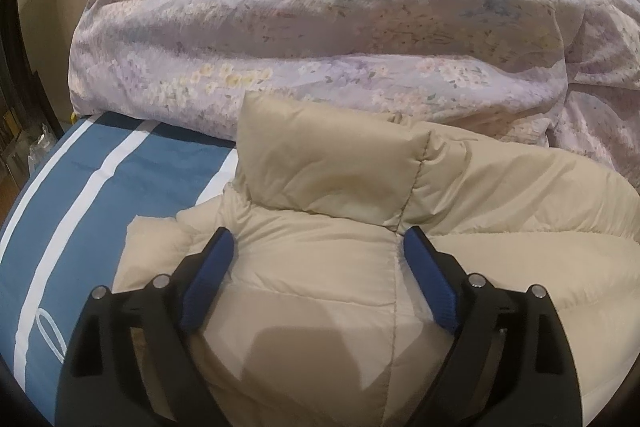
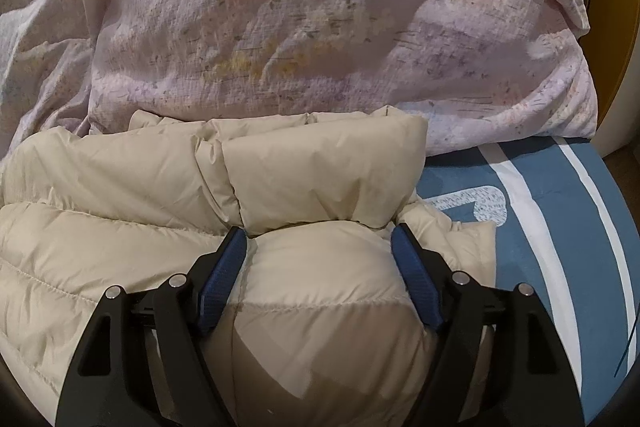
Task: Fold large clothes
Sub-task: 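Press the folded jacket near the collar with both open grippers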
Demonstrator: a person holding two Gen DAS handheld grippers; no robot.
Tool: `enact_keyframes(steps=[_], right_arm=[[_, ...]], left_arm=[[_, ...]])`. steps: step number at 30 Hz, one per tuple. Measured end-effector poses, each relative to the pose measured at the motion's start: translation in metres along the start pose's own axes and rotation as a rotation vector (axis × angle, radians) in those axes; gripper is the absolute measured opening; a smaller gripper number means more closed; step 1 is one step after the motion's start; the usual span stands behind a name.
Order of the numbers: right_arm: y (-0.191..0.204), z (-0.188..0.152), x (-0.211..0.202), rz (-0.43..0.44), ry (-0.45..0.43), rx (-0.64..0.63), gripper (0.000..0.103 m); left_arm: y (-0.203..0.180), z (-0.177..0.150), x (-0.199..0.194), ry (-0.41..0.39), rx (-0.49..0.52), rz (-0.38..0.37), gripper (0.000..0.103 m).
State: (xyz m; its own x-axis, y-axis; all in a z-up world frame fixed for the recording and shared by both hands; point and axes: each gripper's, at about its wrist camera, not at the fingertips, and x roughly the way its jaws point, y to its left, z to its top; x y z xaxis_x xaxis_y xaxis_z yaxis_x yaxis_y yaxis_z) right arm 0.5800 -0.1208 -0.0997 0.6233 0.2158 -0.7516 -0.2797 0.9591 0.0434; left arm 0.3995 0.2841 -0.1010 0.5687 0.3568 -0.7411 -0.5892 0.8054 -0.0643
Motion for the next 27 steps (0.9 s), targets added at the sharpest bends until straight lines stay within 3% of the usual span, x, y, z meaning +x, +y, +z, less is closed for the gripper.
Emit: enact_keyframes(steps=[27], right_arm=[[0.001, 0.002, 0.005, 0.011, 0.024, 0.013, 0.081]], left_arm=[[0.034, 0.005, 0.023, 0.056, -0.06, -0.038, 0.096]])
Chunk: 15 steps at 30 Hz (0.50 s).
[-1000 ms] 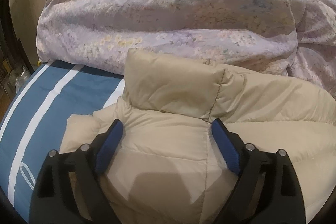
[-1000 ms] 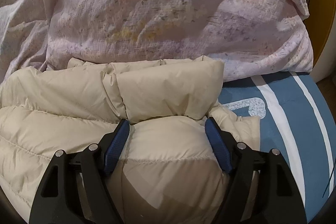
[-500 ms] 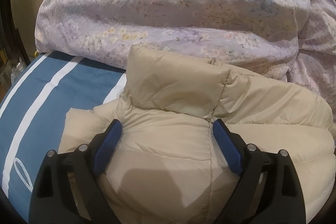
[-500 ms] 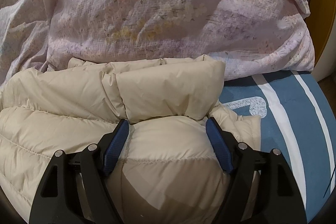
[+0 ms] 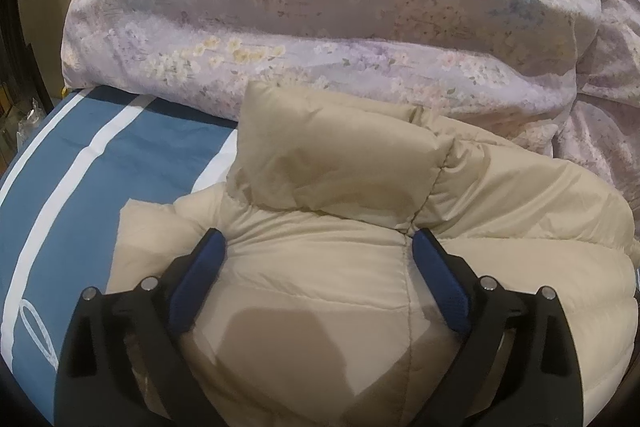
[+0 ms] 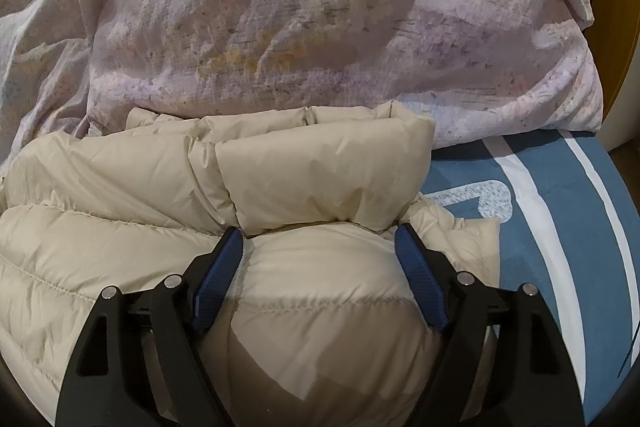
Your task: Fold large clothes
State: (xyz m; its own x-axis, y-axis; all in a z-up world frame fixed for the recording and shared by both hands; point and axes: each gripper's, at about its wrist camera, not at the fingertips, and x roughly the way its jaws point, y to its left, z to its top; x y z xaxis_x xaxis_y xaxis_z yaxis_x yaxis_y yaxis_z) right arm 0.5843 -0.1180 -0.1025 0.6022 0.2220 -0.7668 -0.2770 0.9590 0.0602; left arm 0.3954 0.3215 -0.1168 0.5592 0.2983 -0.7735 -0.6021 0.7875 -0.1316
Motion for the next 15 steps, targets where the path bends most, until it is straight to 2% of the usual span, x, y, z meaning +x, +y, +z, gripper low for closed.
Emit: enact_keyframes(steps=[9, 11, 12, 13, 15], right_arm=[[0.011, 0.004, 0.011, -0.044, 0.01, -0.03, 0.085], [0.009, 0.001, -0.001, -0.039, 0.039, -0.027, 0.085], [0.006, -0.001, -0.014, -0.03, 0.039, -0.004, 0.085], [-0.001, -0.006, -0.035, 0.004, 0.016, 0.034, 0.091], [-0.015, -0.019, -0.065, 0.05, -0.022, 0.086, 0.098]], left_arm=[[-0.001, 0.003, 0.002, 0.004, 0.018, 0.031, 0.096], [-0.002, -0.002, -0.017, 0.026, 0.022, 0.059, 0.095], [0.001, -0.006, -0.033, 0.02, 0.021, 0.036, 0.095], [0.003, -0.01, -0.046, 0.009, 0.026, 0.02, 0.095], [0.013, -0.021, -0.075, -0.012, 0.052, 0.036, 0.095]])
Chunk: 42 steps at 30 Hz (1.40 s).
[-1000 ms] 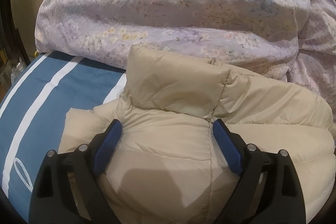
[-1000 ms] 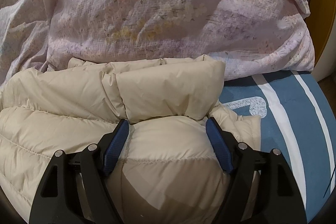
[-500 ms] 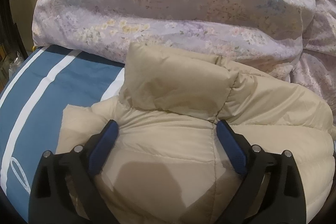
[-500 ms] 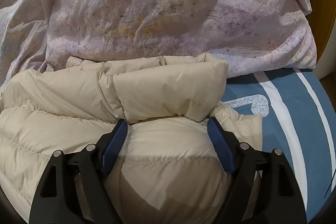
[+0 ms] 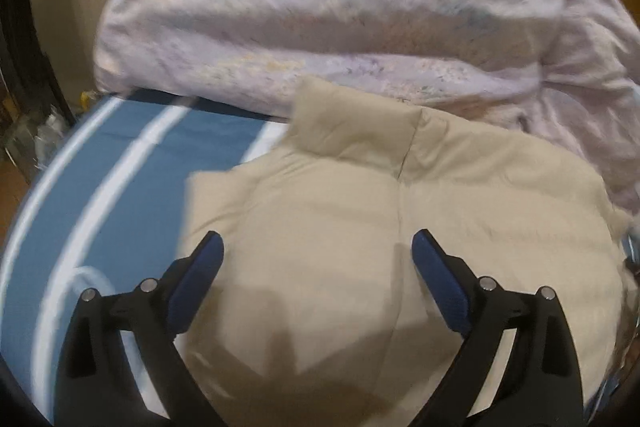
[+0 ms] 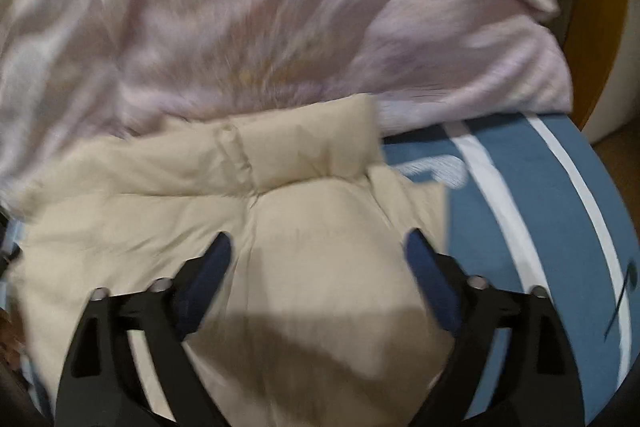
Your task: Fold large clothes
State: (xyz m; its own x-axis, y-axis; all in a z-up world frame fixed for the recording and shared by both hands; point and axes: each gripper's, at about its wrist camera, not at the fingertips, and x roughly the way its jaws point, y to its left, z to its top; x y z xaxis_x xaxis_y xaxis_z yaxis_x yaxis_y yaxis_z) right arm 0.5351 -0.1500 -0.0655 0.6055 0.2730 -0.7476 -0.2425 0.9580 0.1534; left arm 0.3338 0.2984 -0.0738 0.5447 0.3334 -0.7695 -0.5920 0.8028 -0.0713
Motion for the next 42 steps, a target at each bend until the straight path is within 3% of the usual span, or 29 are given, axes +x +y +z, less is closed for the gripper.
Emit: enact_keyframes(steps=[3, 7, 11, 15, 19, 21, 23, 26, 27, 31, 34, 37, 42], right_arm=[[-0.016, -0.019, -0.02, 0.01, 0.03, 0.038, 0.098], [-0.039, -0.042, -0.037, -0.013, 0.061, 0.092, 0.098], [-0.06, -0.059, -0.049, 0.023, 0.093, 0.182, 0.098], [-0.073, -0.07, -0.047, 0.089, 0.131, 0.245, 0.098], [-0.083, -0.083, -0.035, 0.161, 0.181, 0.31, 0.087], [-0.083, -0.085, -0.038, 0.174, 0.164, 0.315, 0.082], [-0.083, -0.087, -0.039, 0.207, 0.167, 0.32, 0.07], [-0.085, -0.095, -0.037, 0.291, 0.179, 0.367, 0.055], [-0.085, -0.097, -0.036, 0.306, 0.181, 0.378, 0.045], [-0.088, -0.108, -0.034, 0.365, 0.176, 0.452, 0.026], [-0.087, -0.11, -0.04, 0.398, 0.163, 0.465, 0.019], [-0.083, -0.111, -0.055, 0.424, 0.136, 0.451, 0.016], [-0.079, -0.119, -0.077, 0.483, 0.124, 0.437, 0.014]], left_arm=[[0.016, -0.016, -0.021, 0.012, -0.014, 0.02, 0.095], [0.046, -0.036, -0.037, 0.062, -0.118, -0.013, 0.095], [0.059, -0.058, -0.045, 0.094, -0.18, -0.016, 0.088], [0.07, -0.073, -0.052, 0.115, -0.24, -0.08, 0.086], [0.072, -0.083, -0.047, 0.156, -0.296, -0.13, 0.082], [0.073, -0.084, -0.048, 0.149, -0.308, -0.137, 0.082], [0.074, -0.085, -0.05, 0.145, -0.329, -0.154, 0.08], [0.075, -0.087, -0.05, 0.143, -0.374, -0.212, 0.068], [0.075, -0.089, -0.05, 0.146, -0.39, -0.239, 0.063], [0.072, -0.095, -0.049, 0.161, -0.432, -0.289, 0.036], [0.071, -0.097, -0.051, 0.153, -0.438, -0.309, 0.018], [0.076, -0.096, -0.062, 0.129, -0.449, -0.324, 0.012], [0.096, -0.099, -0.086, 0.1, -0.421, -0.339, 0.01]])
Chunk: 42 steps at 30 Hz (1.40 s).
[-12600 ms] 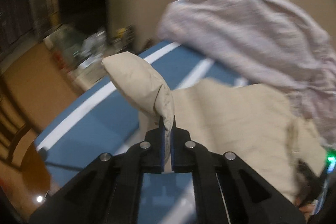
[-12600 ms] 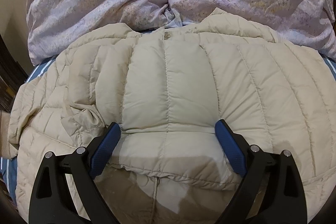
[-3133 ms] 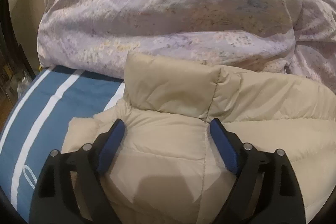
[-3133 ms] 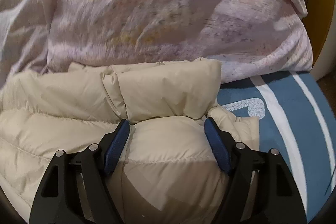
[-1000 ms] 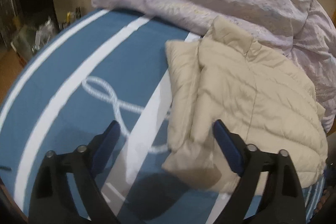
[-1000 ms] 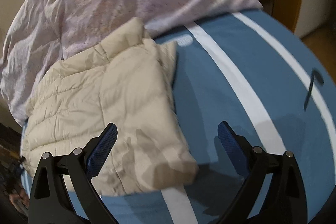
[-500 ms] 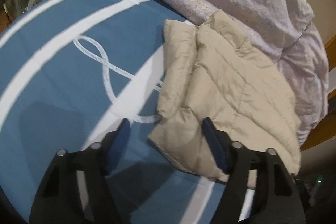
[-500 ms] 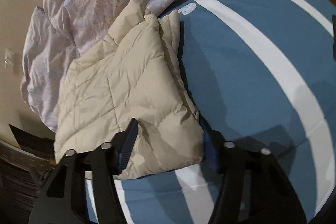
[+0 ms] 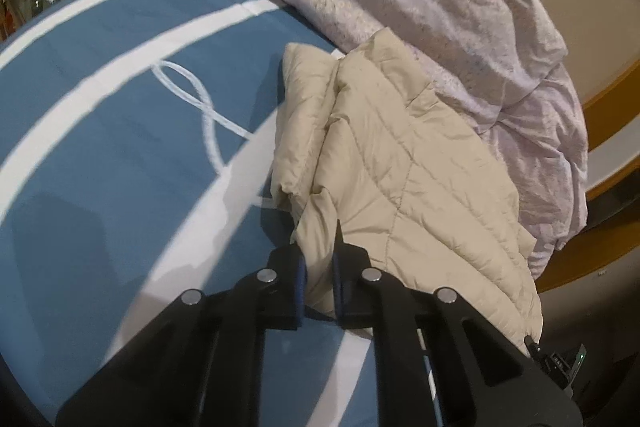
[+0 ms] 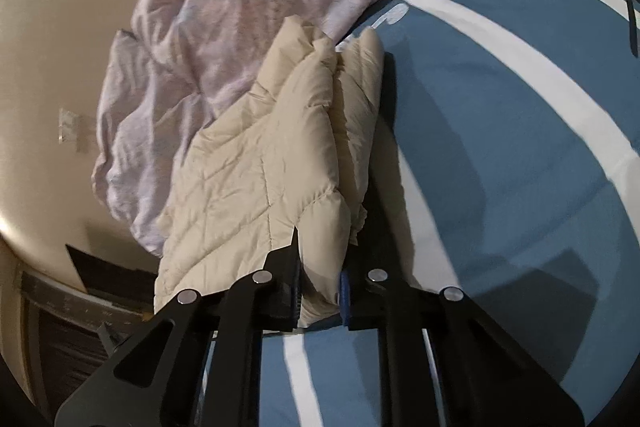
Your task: Fold large clothes
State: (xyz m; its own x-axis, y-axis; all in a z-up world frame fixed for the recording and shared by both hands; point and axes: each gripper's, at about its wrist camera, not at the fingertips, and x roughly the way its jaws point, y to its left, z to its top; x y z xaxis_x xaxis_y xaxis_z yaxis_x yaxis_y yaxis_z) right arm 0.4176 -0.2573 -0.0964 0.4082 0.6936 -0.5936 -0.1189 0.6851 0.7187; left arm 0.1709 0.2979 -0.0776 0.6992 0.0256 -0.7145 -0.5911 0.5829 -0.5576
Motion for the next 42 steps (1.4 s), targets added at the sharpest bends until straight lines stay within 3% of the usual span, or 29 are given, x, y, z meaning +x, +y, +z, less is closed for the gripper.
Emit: enact_keyframes(steps=[10, 18, 21, 23, 24, 25, 26, 28, 33, 42], right_arm=[[0.006, -0.051, -0.016, 0.046, 0.042, -0.023, 0.014], [0.005, -0.083, -0.025, 0.025, 0.08, -0.043, 0.014], [0.011, -0.088, -0.028, -0.03, 0.088, -0.093, 0.017], [0.023, -0.088, -0.033, -0.134, 0.058, -0.161, 0.025], [0.03, -0.087, -0.036, -0.187, 0.029, -0.203, 0.033], [0.042, -0.087, -0.043, -0.267, -0.026, -0.267, 0.045], [0.049, -0.088, -0.048, -0.318, -0.071, -0.31, 0.051], [0.063, -0.088, -0.057, -0.375, -0.15, -0.383, 0.056], [0.092, -0.086, -0.055, -0.319, -0.158, -0.467, 0.056], [0.129, -0.118, -0.003, -0.291, -0.076, -0.642, 0.051]], left_arm=[[0.04, -0.019, -0.044, -0.013, 0.007, -0.006, 0.01], [0.061, -0.032, -0.066, -0.014, 0.008, -0.006, 0.01], [0.07, -0.036, -0.068, 0.003, -0.01, -0.015, 0.012], [0.072, -0.036, -0.067, 0.007, -0.015, 0.002, 0.018], [0.072, -0.035, -0.067, 0.002, -0.014, 0.017, 0.023], [0.072, -0.035, -0.067, 0.0, -0.012, 0.026, 0.031], [0.071, -0.034, -0.066, -0.003, -0.009, 0.033, 0.037], [0.071, -0.032, -0.067, -0.014, -0.009, 0.047, 0.062], [0.065, -0.021, -0.059, 0.0, 0.004, 0.044, 0.072], [0.057, -0.01, -0.038, 0.028, -0.006, 0.046, 0.074]])
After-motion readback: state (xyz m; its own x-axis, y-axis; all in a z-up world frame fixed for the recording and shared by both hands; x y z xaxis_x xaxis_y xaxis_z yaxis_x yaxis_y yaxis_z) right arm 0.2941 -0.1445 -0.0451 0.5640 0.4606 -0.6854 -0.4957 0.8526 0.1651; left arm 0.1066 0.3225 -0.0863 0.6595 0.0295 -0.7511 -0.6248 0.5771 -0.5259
